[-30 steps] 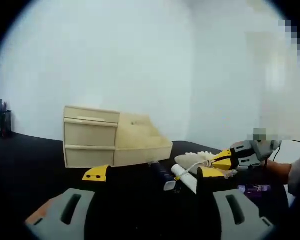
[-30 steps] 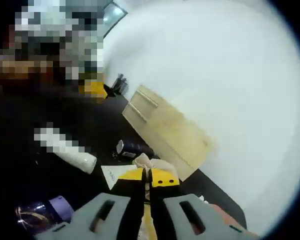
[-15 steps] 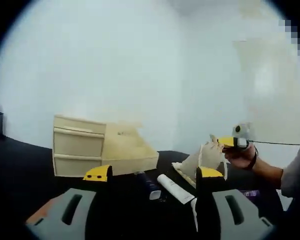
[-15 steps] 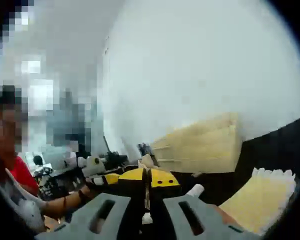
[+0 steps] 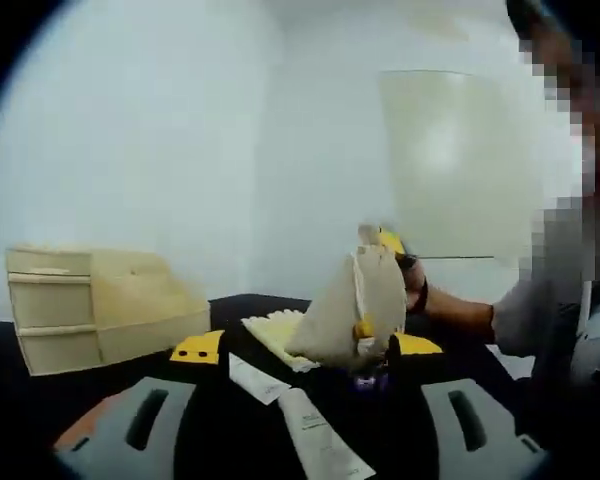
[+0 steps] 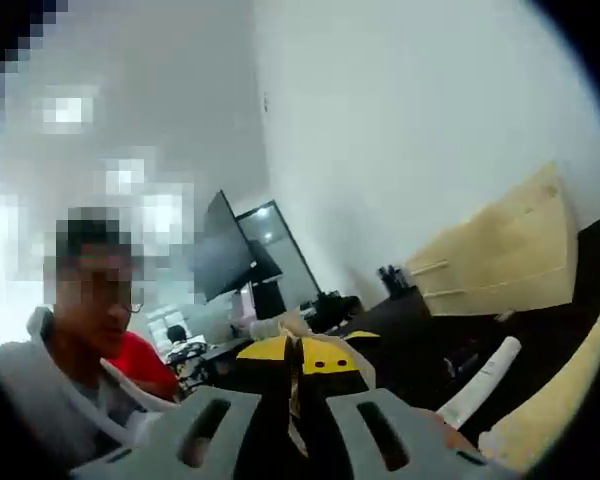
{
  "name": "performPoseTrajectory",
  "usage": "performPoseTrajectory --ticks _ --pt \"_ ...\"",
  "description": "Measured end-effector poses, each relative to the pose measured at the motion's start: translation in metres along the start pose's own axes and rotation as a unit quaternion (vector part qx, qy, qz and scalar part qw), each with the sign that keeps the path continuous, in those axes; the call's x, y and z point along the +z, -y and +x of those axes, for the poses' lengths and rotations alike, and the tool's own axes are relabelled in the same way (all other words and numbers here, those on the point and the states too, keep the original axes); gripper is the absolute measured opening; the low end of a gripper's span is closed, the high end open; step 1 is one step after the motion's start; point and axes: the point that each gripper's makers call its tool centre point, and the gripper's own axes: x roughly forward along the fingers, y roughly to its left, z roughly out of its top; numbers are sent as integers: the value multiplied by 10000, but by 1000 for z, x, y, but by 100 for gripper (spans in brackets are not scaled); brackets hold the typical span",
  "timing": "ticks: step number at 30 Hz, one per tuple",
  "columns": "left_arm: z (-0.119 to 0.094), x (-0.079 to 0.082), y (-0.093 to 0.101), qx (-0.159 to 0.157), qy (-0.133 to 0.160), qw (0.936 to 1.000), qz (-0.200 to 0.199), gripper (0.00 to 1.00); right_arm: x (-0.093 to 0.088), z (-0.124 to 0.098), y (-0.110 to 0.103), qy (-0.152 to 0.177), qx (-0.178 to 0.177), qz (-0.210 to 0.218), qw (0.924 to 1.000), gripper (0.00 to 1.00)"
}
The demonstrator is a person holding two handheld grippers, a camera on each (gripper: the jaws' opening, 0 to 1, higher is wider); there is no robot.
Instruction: Open the drawer, pick up the cosmetic bottles from the table one by one, place them into the drawer, release the gripper, close the drawer, and move the gripper away
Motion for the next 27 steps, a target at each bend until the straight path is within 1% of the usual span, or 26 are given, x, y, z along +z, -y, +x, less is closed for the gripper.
performPoseTrajectory --ticks 3,4,5,6,7,8,10,11,15,17,18,20,21,22,23,25,27 --pt "6 0 26 -561 21 9984 -51 71 -11 8 -8 -169 212 75 9996 0" --pt "8 -3 34 -722 -71 9973 -77 72 -13 10 -9 -190 212 71 9996 0" --pt "10 -8 41 -839 -226 9962 51 72 -17 13 -12 -267 261 68 9993 0" --pt "12 -13 44 -871 -327 9956 99 71 -19 14 -14 -305 298 61 9991 0" --pt "13 -19 48 -939 -491 9943 135 68 -22 15 -16 -348 355 66 9987 0" --pt "14 -25 53 -1019 -623 9927 153 63 -25 17 -19 -385 393 64 9985 0" --pt "18 -27 55 -1017 -649 9925 182 51 -29 20 -23 -435 474 73 9979 0" --pt "19 -30 56 -1041 -706 9919 189 45 -31 21 -24 -457 501 86 9977 0" --pt "18 -38 58 -1077 -885 9900 236 41 -38 24 -23 -483 493 110 9976 0" --pt "17 -38 56 -1035 -909 9902 229 39 -36 24 -20 -384 421 77 9983 0" --pt "18 -38 53 -974 -904 9909 228 38 -31 23 -17 -258 343 -5 9991 0" --pt "18 -37 48 -861 -892 9921 214 37 -22 20 -15 -48 296 -168 9994 2" --pt "18 -36 45 -800 -863 9929 190 36 -17 19 -14 60 243 -321 9992 6" --pt "18 -34 43 -755 -823 9936 137 36 -12 17 -16 169 285 -397 9987 9" --pt "17 -32 40 -699 -778 9944 122 36 -7 16 -16 266 261 -378 9986 13" --pt "15 -27 33 -545 -675 9962 88 36 6 12 -15 557 202 -492 9970 16" --pt "14 -21 25 -364 -539 9979 33 35 14 8 -9 660 -16 -664 9956 19"
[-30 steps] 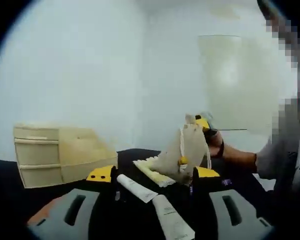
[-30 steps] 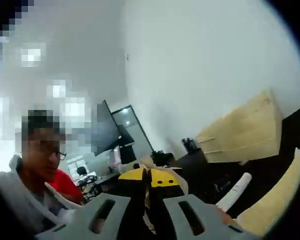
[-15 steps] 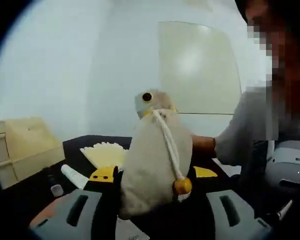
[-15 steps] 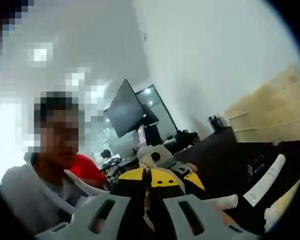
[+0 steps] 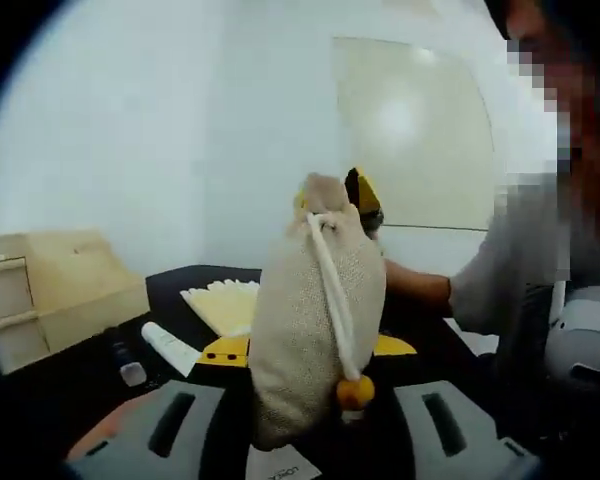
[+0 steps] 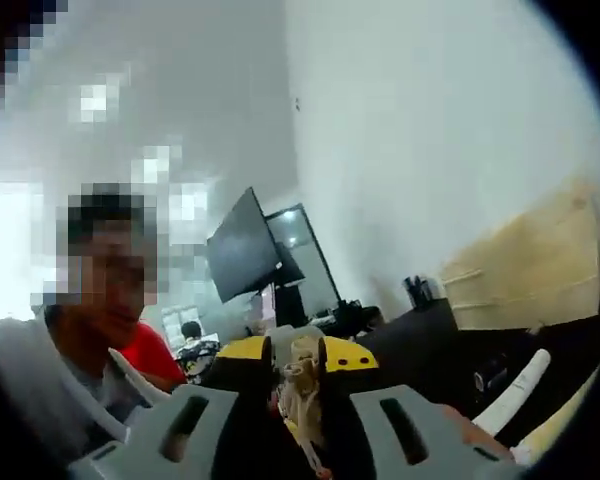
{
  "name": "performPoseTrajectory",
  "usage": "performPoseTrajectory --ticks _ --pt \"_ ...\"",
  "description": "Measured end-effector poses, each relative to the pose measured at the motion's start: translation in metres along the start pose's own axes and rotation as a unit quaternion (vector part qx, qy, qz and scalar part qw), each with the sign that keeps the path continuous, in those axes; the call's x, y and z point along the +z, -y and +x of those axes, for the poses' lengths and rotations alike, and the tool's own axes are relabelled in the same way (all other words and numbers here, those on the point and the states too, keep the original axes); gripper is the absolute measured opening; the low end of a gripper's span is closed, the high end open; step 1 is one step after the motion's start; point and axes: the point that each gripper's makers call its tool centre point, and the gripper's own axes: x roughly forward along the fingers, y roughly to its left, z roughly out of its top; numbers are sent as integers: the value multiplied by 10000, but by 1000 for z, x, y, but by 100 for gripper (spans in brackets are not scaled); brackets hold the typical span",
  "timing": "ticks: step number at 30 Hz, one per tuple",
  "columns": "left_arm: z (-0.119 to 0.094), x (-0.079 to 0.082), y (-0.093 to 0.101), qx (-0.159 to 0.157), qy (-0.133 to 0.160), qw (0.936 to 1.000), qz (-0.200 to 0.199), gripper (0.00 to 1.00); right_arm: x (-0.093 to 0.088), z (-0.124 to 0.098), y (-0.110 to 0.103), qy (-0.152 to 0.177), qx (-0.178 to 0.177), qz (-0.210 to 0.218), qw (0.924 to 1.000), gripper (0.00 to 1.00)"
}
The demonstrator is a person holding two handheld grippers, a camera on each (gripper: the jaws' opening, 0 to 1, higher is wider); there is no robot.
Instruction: Open the drawer, pick up the cosmetic bottles from the table one by one, place them into the drawer, release the gripper, close the drawer, and move the gripper away
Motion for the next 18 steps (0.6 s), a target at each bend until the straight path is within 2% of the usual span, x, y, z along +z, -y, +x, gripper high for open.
performPoseTrajectory --ticks 2,5,7,10,11,13,14,18 --pt "-3 4 -8 170 106 9998 -52 35 4 -3 10 -32 -341 -476 9983 23" --pt "-4 8 -17 455 182 9987 -114 35 -3 1 19 -276 -735 -1131 9905 28" --pt "-4 14 -23 664 340 9969 -256 35 -9 5 21 -374 -887 -1123 9890 30" --pt "-4 16 -29 855 411 9951 -278 35 -11 6 32 -395 -1231 -1310 9829 31" --pt "-4 16 -30 905 417 9947 -271 35 -11 7 36 -372 -1392 -1495 9782 30" --pt "-1 15 -29 934 404 9944 -268 35 -9 10 36 -182 -1539 -1648 9741 29" --pt "2 14 -27 932 380 9946 -246 35 -8 11 35 -83 -1577 -1686 9729 29" --pt "16 5 -20 1010 196 9947 -17 35 -21 21 29 -176 -1564 -1708 9727 31"
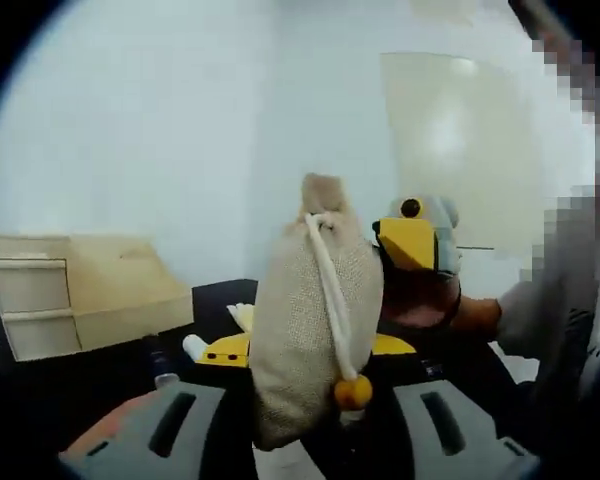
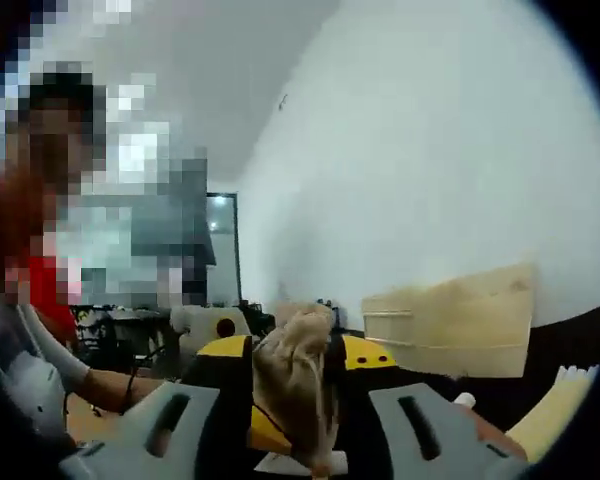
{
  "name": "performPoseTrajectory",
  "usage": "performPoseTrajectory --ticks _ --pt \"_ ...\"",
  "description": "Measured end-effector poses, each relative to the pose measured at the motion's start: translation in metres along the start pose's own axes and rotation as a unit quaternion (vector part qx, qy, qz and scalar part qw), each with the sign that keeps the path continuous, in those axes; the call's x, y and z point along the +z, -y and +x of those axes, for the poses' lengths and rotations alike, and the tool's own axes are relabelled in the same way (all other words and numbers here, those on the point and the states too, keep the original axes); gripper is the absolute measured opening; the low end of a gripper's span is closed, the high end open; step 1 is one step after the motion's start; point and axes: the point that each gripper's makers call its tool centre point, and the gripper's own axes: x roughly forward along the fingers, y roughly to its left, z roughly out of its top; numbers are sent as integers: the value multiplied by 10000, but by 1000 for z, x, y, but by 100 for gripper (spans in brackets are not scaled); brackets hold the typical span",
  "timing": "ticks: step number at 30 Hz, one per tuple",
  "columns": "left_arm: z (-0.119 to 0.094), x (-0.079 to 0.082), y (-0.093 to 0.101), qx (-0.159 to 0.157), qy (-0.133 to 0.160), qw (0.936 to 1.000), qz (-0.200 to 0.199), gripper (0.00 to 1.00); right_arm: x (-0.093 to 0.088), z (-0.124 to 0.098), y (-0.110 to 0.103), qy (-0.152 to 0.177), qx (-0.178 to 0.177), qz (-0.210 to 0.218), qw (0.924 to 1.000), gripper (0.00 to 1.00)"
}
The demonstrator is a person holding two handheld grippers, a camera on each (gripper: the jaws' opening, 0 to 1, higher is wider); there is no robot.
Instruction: Open the drawer, pick up the cosmetic bottles from the table one by one, place them into the drawer, release the gripper, close the drawer, and move the gripper away
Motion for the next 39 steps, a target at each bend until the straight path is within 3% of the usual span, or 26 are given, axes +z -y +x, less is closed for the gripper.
performPoseTrajectory --ticks 6,12,22,27,33,39 --pt "1 -6 -1 24 -128 9999 23 35 -6 2 1 -123 -195 -489 9985 28" --pt "0 -5 -2 34 -152 9998 81 34 -6 1 2 -184 -260 -640 9974 29" --pt "-1 -9 -5 116 -276 9994 196 34 -12 1 6 -440 -365 -666 9961 31" --pt "-1 -13 -6 229 -428 9979 418 34 -24 3 6 -704 -292 -576 9954 35" --pt "-1 -15 -9 224 -479 9974 494 34 -26 1 7 -789 -362 -745 9934 23" --pt "0 -11 -13 249 -409 9968 647 36 -21 3 11 -853 -417 -723 9928 19"
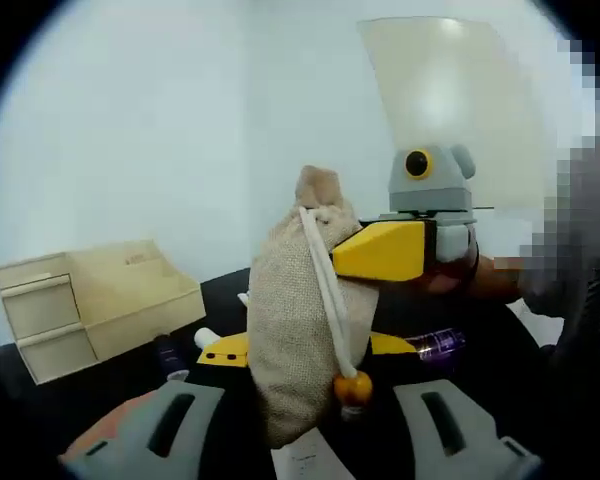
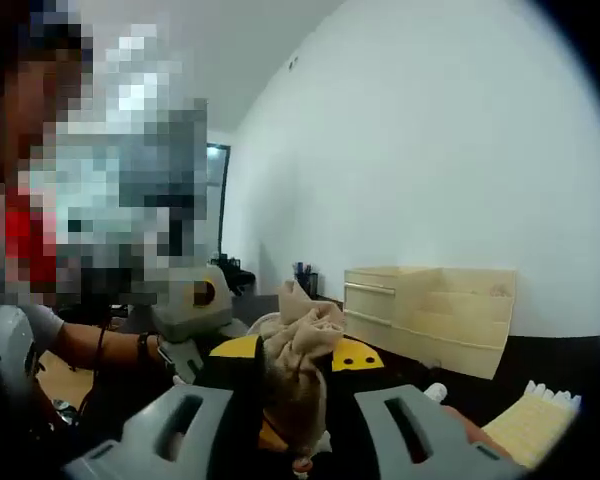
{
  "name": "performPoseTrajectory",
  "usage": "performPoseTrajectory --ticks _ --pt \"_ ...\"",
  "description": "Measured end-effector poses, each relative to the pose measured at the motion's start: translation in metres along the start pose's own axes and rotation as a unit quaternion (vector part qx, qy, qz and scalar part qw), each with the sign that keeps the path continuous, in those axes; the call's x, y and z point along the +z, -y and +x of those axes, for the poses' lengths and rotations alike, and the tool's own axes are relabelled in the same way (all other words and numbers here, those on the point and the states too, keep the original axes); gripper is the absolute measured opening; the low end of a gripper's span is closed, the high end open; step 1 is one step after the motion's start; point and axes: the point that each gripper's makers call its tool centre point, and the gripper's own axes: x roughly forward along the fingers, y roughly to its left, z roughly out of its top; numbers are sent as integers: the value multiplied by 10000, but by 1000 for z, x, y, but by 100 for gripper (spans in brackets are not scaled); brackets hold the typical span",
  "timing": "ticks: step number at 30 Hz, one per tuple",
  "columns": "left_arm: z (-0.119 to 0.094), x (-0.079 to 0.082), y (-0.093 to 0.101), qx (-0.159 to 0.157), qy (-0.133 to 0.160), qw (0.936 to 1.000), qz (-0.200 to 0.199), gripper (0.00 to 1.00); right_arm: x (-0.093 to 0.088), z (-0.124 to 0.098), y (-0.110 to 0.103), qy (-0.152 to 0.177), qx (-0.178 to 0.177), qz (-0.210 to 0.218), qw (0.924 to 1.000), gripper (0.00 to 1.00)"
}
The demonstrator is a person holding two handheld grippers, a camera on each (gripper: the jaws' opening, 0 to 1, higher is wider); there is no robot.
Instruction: Open the drawer, pick up the cosmetic bottles from the table one by one, place them into the drawer, release the gripper, close the drawer, and move the gripper away
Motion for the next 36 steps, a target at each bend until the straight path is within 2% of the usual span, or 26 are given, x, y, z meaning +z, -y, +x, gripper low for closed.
performPoseTrajectory --ticks 3,5,8,11,12,14,18,21,23,25,30,34,36 --pt "-2 -7 -13 159 -159 9997 10 37 11 3 12 37 -129 50 9999 19" --pt "-5 -10 -24 339 -169 9993 -7 39 22 8 28 40 -219 140 9997 19" --pt "-13 -4 -37 532 -5 9984 -210 49 33 17 47 -37 -333 146 9993 18" --pt "-20 7 -53 765 214 9959 -422 65 41 23 62 -136 -437 52 9989 18" --pt "-23 8 -57 809 256 9952 -479 67 43 25 68 -176 -524 21 9985 18" --pt "-27 9 -62 934 333 9934 -576 66 49 27 75 -151 -599 47 9981 18" --pt "-33 8 -76 1186 317 9903 -646 67 60 33 91 -248 -863 -250 9956 18" --pt "-37 6 -83 1322 288 9880 -751 67 67 41 101 -312 -897 -246 9952 19" --pt "-38 2 -84 1384 189 9860 -914 70 72 47 108 -343 -958 -255 9945 19" --pt "-37 1 -85 1410 162 9854 -937 74 77 51 118 -360 -1085 -437 9925 19" --pt "-34 -7 -93 1634 -10 9826 -886 78 81 67 147 -376 -1316 -663 9884 19" --pt "-35 -18 -100 1779 -147 9795 -931 76 81 79 166 -290 -1311 -784 9878 19" --pt "-35 -19 -102 1851 -119 9778 -980 74 82 85 175 -275 -1314 -812 9876 19"
